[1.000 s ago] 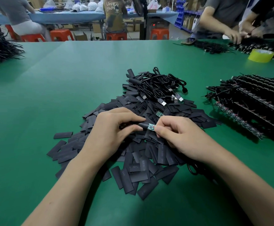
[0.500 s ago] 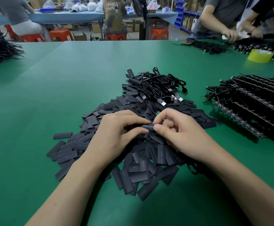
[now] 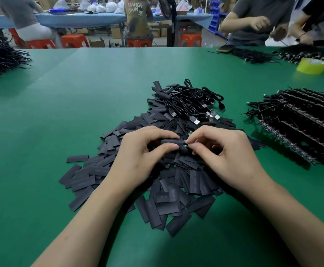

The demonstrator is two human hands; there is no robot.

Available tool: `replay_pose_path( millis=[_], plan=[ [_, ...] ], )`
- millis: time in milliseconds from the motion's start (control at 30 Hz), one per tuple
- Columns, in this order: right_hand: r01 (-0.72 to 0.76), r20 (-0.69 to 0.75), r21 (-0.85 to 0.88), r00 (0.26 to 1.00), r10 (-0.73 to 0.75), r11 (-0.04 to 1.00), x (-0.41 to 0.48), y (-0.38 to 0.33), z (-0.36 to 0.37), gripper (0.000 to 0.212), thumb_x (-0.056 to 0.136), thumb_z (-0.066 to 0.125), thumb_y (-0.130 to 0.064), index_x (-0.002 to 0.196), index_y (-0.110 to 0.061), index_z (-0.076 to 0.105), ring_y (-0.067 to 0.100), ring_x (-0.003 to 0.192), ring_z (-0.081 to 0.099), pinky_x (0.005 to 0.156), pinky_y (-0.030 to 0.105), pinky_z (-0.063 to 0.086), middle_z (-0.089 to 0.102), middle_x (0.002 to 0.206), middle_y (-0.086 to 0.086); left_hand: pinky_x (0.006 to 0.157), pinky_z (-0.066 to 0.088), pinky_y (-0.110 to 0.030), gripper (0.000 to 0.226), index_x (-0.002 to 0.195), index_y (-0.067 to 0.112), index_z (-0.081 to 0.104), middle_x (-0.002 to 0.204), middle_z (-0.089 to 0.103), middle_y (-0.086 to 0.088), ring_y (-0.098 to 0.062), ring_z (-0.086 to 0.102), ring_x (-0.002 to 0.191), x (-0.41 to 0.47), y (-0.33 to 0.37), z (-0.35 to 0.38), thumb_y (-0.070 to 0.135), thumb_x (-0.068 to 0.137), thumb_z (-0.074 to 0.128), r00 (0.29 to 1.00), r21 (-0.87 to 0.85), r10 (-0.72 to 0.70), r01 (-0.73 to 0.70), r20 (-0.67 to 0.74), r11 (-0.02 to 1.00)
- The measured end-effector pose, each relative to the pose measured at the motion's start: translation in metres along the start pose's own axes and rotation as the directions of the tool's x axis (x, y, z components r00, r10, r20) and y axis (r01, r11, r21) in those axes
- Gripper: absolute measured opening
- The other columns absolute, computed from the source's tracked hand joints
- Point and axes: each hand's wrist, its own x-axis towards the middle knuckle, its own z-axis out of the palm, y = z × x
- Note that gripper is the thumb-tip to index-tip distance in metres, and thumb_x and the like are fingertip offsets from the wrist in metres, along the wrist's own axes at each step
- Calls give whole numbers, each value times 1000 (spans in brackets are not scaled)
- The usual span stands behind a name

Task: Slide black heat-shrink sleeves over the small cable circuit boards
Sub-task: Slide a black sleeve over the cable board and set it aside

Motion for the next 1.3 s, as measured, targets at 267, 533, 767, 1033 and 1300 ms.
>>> replay_pose_path(
  millis=[267,533,767,1033,1300],
  plan=[
    [14,-1,-13,1000,-14,1000,0,-1,2,9,91,73,-16,91,-25,71,13,69,67,66,34,53,69,73,-11,79,48,-15,16,102,29,79,95,74,17,-4,69,93,1,1,1,22,87,80,1000,49,29,-30,11,998],
    [-49,-23,115,998,52,992,1,-3,4,14,89,75,-13,94,-25,68,16,69,68,67,31,55,70,76,-8,81,55,-30,17,100,34,78,95,74,19,-7,69,93,1,2,5,21,88,79,1000,-2,13,-13,-25,1000],
    [-104,-67,97,992,110,990,1,-5,1,14,84,81,-15,90,-25,74,13,68,70,70,23,56,71,75,-13,82,53,-22,19,104,28,78,96,75,14,-6,69,94,1,5,5,20,87,80,995,0,30,-31,-99,1000],
    [-142,-145,182,975,169,973,2,-10,5,12,85,80,-9,87,-20,76,10,60,70,64,16,53,72,69,-8,76,52,-12,23,99,21,79,86,76,13,-6,72,80,-2,13,8,23,78,88,909,24,52,-47,-413,999],
    [-153,-161,198,969,186,968,0,-9,8,11,89,77,-10,89,-21,76,8,62,72,65,18,54,73,71,-5,77,56,-17,18,100,21,80,91,76,14,-1,72,79,-5,14,17,24,83,85,909,90,48,-11,-414,996]
  ],
)
